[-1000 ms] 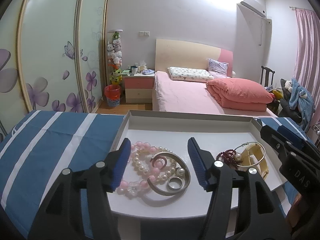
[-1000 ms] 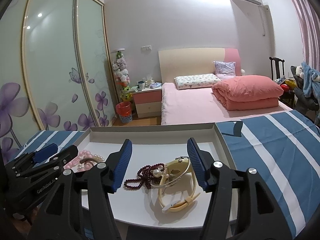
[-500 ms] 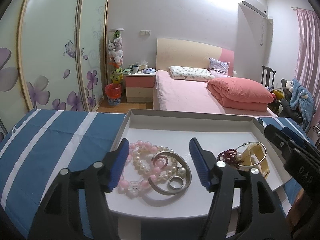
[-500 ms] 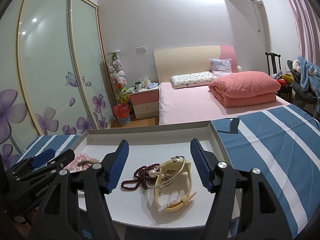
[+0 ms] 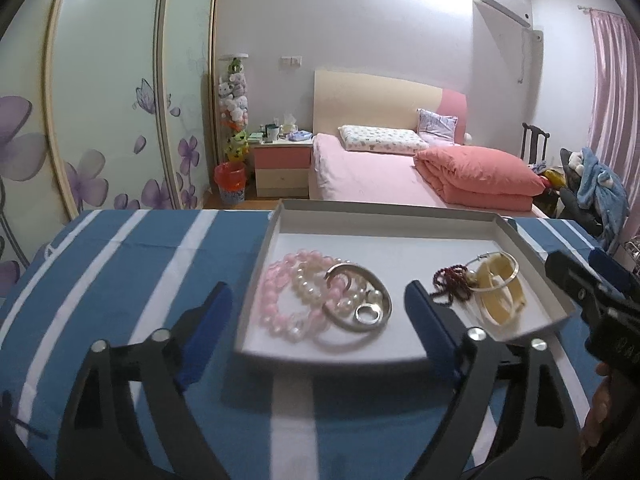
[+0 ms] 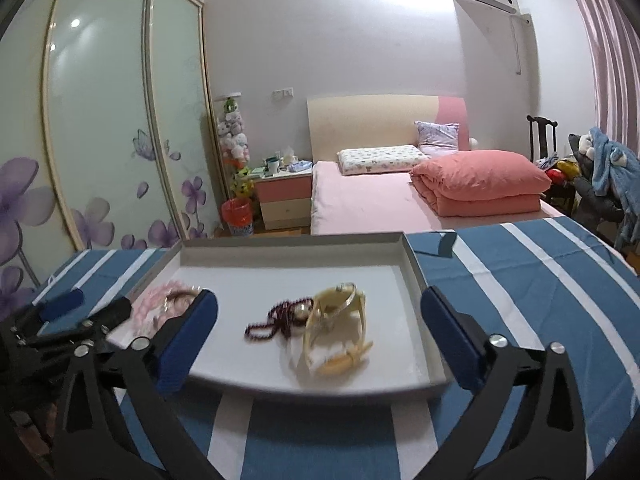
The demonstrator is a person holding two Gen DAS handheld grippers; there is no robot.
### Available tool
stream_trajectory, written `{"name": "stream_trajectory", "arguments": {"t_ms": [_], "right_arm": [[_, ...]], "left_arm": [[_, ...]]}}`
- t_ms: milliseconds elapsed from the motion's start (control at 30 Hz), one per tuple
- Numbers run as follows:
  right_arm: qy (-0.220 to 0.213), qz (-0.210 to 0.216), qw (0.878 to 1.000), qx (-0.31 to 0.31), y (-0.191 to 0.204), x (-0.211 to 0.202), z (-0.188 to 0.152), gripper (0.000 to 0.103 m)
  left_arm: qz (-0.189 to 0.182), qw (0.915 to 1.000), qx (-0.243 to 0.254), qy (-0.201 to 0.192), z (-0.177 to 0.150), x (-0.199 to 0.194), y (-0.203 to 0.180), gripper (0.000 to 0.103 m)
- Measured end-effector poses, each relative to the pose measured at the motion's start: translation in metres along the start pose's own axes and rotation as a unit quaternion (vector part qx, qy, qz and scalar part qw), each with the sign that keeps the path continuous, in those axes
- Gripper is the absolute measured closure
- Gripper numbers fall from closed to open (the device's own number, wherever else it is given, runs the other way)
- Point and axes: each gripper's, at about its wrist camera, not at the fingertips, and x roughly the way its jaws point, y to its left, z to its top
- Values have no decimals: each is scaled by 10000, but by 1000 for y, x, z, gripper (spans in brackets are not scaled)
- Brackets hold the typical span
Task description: Organize jewelry
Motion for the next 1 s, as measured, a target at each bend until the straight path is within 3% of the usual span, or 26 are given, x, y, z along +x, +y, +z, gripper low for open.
{"name": "stream_trajectory", "arguments": {"t_ms": [200,433,1000], "right_arm": [[308,-6,9995,-35,4,-20,-15,2],[450,-130,9989,88,1,-44,-30,2],[251,34,9994,225,3,-103,-47,2]], "left_arm": [[-119,9999,-108,-23,-12,-36,10,5],[-301,9991,-271,89,-29,-66,16,5],[-264,9989,-90,-387,-52,-132,6,5]]}}
